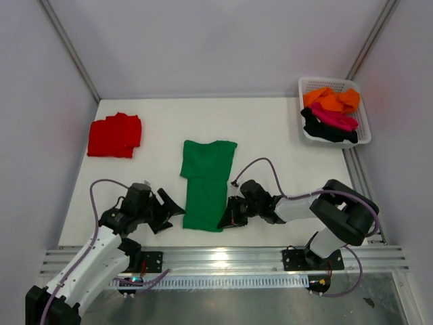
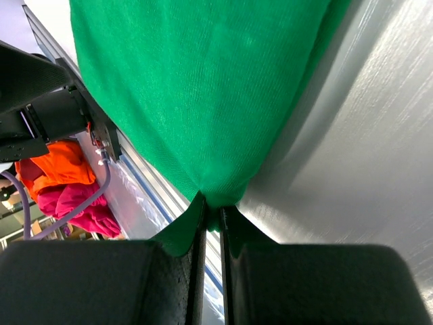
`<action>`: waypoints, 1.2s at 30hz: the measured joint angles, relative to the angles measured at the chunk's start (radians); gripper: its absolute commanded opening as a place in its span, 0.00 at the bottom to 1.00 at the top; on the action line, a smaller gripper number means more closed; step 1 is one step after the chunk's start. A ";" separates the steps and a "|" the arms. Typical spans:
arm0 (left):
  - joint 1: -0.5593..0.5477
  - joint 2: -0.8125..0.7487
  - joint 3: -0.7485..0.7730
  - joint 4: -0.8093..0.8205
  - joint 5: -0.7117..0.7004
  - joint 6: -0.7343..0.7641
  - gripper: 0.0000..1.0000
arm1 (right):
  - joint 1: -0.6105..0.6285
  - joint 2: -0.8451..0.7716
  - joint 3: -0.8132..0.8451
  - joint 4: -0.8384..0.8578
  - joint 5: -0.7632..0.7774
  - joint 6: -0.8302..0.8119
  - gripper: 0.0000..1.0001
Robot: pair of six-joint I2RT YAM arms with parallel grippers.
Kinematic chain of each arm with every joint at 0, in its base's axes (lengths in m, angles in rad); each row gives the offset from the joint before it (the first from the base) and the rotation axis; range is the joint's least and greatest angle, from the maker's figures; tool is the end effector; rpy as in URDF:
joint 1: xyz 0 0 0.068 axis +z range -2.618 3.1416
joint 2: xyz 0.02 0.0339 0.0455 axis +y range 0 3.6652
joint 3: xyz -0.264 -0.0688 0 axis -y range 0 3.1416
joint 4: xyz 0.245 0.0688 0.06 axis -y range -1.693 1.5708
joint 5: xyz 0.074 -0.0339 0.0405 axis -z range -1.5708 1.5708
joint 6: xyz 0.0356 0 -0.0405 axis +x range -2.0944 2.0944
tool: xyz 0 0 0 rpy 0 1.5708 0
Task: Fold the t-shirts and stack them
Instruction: Grab one side of the 2/3 rectangular tshirt with both arms
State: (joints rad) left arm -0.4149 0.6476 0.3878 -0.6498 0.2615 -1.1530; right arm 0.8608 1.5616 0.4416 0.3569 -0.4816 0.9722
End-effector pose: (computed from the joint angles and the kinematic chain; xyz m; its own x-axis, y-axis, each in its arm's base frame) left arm 0.1136 -0.0601 0.1823 -0.7818 -0.6204 -0.0627 -0.4432 0.6235 -0.6440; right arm 0.1535 0.2038 0.1102 -0.9894 -0.0278 -0.1427 -0.1295 0.6155 0.7774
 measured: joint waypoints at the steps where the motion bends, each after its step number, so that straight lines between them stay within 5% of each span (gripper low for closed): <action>1: 0.000 0.001 -0.004 -0.009 0.000 0.000 0.77 | 0.000 0.000 0.000 0.000 0.000 0.000 0.07; 9: 0.000 0.155 -0.010 -0.063 -0.003 0.023 0.77 | 0.000 -0.016 0.000 -0.027 0.005 0.000 0.07; 26: -0.013 0.369 -0.051 0.213 0.160 -0.021 0.75 | 0.000 -0.018 0.000 -0.033 0.008 0.003 0.07; 29: -0.020 0.391 -0.051 0.246 0.166 -0.024 0.62 | 0.000 -0.017 0.000 -0.031 0.008 0.006 0.07; 30: -0.022 0.399 -0.052 0.253 0.166 -0.025 0.33 | 0.000 -0.016 0.000 -0.030 0.008 0.006 0.07; 33: -0.024 0.426 -0.072 0.274 0.132 -0.016 0.00 | 0.000 -0.016 0.000 -0.028 0.008 0.007 0.07; 36: -0.025 0.438 -0.075 0.291 0.132 -0.007 0.00 | 0.000 -0.016 0.000 -0.026 0.008 0.009 0.07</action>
State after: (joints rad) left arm -0.4400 1.0851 0.3126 -0.3592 0.3939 -1.1603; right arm 0.8608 1.5452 0.4416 0.3309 -0.4736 0.9813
